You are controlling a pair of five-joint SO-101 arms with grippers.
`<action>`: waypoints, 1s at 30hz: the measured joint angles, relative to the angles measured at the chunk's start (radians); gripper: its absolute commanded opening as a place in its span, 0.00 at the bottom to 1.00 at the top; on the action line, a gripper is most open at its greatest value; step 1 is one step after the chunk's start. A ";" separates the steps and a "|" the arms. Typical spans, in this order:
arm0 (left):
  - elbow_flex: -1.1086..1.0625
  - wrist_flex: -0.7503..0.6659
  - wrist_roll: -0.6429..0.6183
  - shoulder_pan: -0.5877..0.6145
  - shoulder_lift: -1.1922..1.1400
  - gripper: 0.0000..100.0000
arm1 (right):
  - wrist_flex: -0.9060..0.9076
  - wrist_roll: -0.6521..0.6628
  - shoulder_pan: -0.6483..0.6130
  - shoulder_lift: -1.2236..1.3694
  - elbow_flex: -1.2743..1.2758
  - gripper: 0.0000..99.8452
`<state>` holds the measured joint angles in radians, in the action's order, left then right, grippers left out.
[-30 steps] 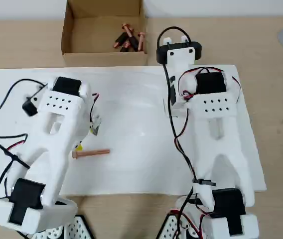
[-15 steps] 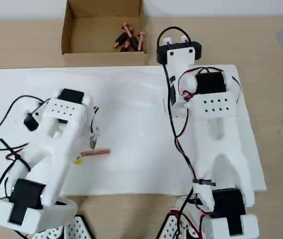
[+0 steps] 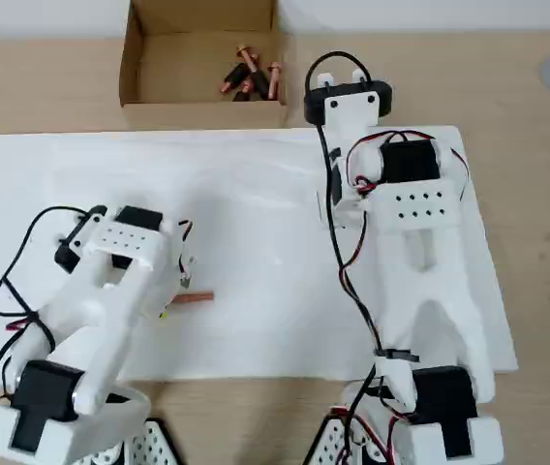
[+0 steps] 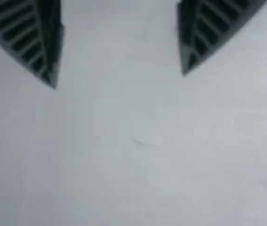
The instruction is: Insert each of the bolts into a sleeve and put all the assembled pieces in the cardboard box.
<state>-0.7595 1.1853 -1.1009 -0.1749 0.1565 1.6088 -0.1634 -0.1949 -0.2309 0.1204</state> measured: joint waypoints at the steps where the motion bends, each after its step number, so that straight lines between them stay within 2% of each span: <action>1: -0.011 -0.011 0.000 0.000 0.000 0.21 | 0.000 0.000 0.000 0.000 0.000 0.21; 4: -0.018 -0.020 0.000 0.000 0.002 0.17 | 0.000 0.000 0.000 0.000 0.000 0.21; 8: -0.015 -0.054 -0.003 -0.002 0.002 0.00 | 0.000 0.000 0.000 0.000 0.026 0.21; 11: 0.008 -0.098 -0.005 -0.006 -0.003 0.00 | 0.000 0.000 0.000 0.000 0.057 0.21; 16: 0.071 -0.078 -0.003 0.026 -0.020 0.01 | 0.000 0.000 0.000 0.000 0.075 0.21; 21: 0.262 0.114 0.006 0.060 -0.023 0.01 | 0.000 0.000 0.000 0.000 0.075 0.21; 28: 0.695 0.443 0.101 0.066 -0.023 0.01 | 0.000 0.000 0.000 0.000 0.075 0.21; 30: 0.784 0.483 0.150 0.072 -0.023 0.01 | 0.000 0.000 0.000 0.000 0.075 0.21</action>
<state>0.0245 1.6686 -0.9505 -0.1028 0.1335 1.6088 -0.1634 -0.1949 -0.2309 0.1956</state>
